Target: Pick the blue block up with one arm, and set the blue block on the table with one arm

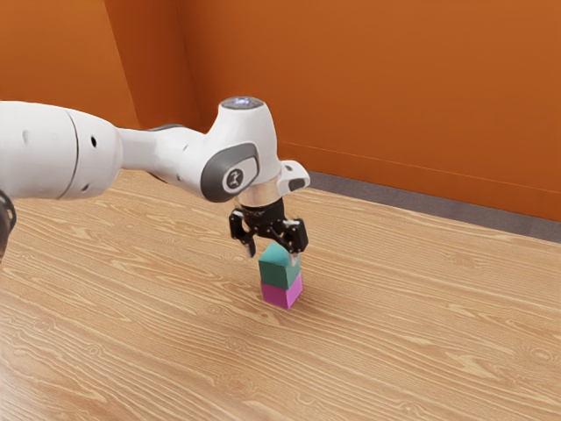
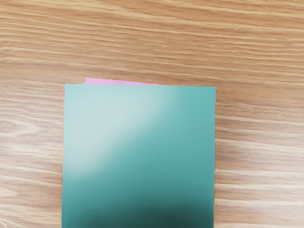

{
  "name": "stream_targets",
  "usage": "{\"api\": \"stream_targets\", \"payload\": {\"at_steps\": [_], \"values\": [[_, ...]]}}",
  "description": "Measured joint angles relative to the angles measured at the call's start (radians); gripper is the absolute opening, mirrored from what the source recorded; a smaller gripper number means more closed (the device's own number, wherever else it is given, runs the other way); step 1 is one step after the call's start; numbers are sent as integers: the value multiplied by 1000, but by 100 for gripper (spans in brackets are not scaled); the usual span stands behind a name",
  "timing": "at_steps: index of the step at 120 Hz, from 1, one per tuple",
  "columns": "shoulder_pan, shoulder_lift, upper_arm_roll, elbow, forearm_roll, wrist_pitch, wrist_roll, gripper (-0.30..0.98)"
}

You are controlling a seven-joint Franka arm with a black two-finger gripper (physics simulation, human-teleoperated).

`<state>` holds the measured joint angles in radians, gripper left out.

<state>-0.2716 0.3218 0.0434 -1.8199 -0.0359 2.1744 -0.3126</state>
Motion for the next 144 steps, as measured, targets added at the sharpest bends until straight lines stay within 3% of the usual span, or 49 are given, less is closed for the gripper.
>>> {"api": "stream_targets", "payload": {"at_steps": [94, 123, 144], "values": [[12, 107, 1, 55, 28, 51, -61, 66], [10, 110, 1, 66, 33, 53, -63, 44], [9, 110, 1, 68, 42, 54, -70, 34]]}}
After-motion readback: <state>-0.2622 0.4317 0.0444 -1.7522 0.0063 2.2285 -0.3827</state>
